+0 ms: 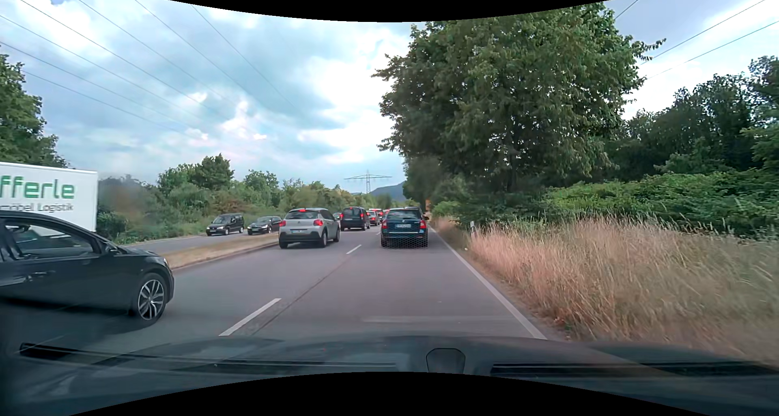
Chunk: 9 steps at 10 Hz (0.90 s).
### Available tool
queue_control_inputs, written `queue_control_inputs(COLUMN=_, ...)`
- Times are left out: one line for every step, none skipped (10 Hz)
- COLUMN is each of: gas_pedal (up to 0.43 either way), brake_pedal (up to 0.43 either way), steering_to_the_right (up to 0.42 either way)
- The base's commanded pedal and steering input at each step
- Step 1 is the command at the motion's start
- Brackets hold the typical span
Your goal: Follow the waypoints while adhering to traffic rules and regulations
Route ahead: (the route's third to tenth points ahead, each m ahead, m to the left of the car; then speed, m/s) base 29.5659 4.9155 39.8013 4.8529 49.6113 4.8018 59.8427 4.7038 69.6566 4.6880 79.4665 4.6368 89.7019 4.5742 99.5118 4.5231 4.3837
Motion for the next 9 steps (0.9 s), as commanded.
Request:
queue_control_inputs(gas_pedal=0.000, brake_pedal=0.000, steering_to_the_right=0.000)
queue_control_inputs(gas_pedal=0.000, brake_pedal=0.000, steering_to_the_right=0.000)
queue_control_inputs(gas_pedal=0.000, brake_pedal=0.000, steering_to_the_right=0.000)
queue_control_inputs(gas_pedal=0.000, brake_pedal=0.000, steering_to_the_right=0.000)
queue_control_inputs(gas_pedal=0.000, brake_pedal=0.006, steering_to_the_right=0.001)
queue_control_inputs(gas_pedal=0.000, brake_pedal=0.024, steering_to_the_right=0.002)
queue_control_inputs(gas_pedal=0.000, brake_pedal=0.049, steering_to_the_right=0.002)
queue_control_inputs(gas_pedal=0.000, brake_pedal=0.055, steering_to_the_right=0.003)
queue_control_inputs(gas_pedal=0.000, brake_pedal=0.067, steering_to_the_right=0.003)
